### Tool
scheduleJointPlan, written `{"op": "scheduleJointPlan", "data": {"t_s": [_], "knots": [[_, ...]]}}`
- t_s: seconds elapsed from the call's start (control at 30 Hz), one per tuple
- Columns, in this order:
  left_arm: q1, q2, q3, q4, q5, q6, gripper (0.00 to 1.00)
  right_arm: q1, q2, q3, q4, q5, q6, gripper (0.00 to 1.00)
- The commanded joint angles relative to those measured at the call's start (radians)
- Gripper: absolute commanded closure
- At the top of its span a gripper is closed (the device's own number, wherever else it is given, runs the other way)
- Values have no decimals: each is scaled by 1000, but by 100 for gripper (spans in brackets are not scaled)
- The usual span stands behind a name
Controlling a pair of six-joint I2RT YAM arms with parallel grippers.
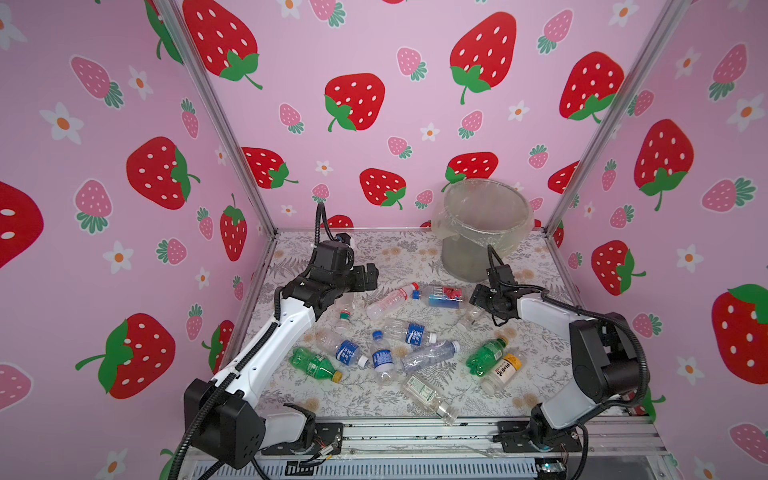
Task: Throw the plastic bottles in the bin
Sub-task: Pick up the plastic bottle from the middle-right of the table.
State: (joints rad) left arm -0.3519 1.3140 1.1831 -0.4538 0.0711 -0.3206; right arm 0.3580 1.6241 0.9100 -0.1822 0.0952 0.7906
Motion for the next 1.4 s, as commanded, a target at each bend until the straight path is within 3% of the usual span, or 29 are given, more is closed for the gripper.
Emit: {"op": "scheduleJointPlan", "data": {"t_s": [0.0, 0.13, 0.33, 0.53, 0.63, 0.87, 1.37], "knots": [[-3, 14, 59, -42, 59, 84, 1, 1, 2, -11, -6, 12, 9, 23], [-2, -25, 31, -60, 34, 179, 1, -2, -6, -30, -6, 6, 16, 30], [-2, -129, -79, 37, 142, 170, 1, -12, -31, -43, 2, -12, 16, 37], [-2, -87, -65, 20, 100, 97, 1, -26, -104, -52, 1, -5, 4, 41], [-2, -58, -24, -35, 100, 120, 1, -28, -181, -69, 5, 10, -16, 41], [-1, -44, 13, -117, -26, 157, 1, -28, -419, -147, 53, 53, -100, 42], [0, 28, 61, -178, 0, 142, 1, -27, -827, -270, 171, 11, -329, 42]]}}
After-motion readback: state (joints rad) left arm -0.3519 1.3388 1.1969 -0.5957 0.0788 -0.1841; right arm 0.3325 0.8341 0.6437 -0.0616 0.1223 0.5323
